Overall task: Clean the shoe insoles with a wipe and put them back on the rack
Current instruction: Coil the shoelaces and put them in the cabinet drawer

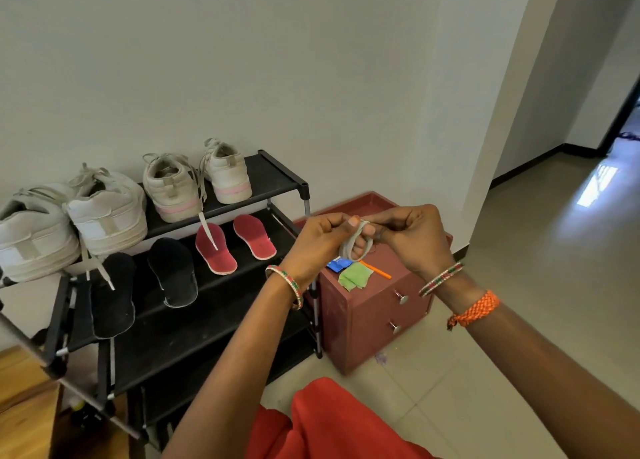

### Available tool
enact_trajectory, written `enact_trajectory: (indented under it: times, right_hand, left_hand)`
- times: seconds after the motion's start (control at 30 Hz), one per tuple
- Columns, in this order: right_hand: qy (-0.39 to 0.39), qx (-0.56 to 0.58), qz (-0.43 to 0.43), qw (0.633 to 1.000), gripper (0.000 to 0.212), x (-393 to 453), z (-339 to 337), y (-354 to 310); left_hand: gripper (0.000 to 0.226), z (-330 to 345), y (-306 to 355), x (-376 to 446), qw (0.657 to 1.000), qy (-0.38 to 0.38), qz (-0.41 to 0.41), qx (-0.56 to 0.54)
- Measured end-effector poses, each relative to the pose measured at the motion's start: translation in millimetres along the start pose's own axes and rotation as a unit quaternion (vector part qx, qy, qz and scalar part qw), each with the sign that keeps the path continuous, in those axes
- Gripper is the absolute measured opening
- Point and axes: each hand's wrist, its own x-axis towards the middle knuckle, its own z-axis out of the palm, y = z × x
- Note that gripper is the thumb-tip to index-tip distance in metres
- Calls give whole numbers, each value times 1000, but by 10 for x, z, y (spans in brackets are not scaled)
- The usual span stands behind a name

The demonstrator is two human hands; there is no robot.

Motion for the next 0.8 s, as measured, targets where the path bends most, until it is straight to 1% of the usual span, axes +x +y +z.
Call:
enact_trajectory:
  times: [0.07,0.1,0.2,0.23,0.27,0.33,0.4,0.53,0.67,0.73,0.8]
  right_hand:
    - [23,-23,19,999,19,75,-22,166]
    - [35,-30,29,999,18,134,-50,278]
    - [97,-39,92,990,17,376,-210,789]
    - [122,-41,129,983,18,481,-289,1049]
    - [145,-32,167,975,18,576,-355,1292]
    - [191,-11,244,951,15,766,-439,1811]
    - [224,-1,301,927,15,926,-441,2303]
    - [257,-14,368,894,17,1162,-308,3134]
    - [250,-79,385,885,12,1346,-159,3817]
    - [226,-133,386,885,10,1392,-108,4037]
    - [202,-175,386,883,9,1386,-94,4255]
  left_hand:
    - [27,93,-149,146,998,47,-3,30]
    - [26,118,-246,229,996,83,-5,32]
    - [24,4,-634,514,975,220,-35,-8]
    - [26,-87,-804,620,968,243,-59,-11]
    - [28,-168,-955,708,966,246,-83,5]
    - [28,-284,-1268,917,970,210,-114,49]
    - [26,-322,-1527,1129,972,166,-121,116]
    - [19,-399,-2095,1525,959,105,-137,225]
    - [19,-566,-2697,1810,943,49,-135,299]
    - [26,-620,-2903,1872,933,24,-115,341]
    - [38,-636,-3068,1948,916,41,-97,388]
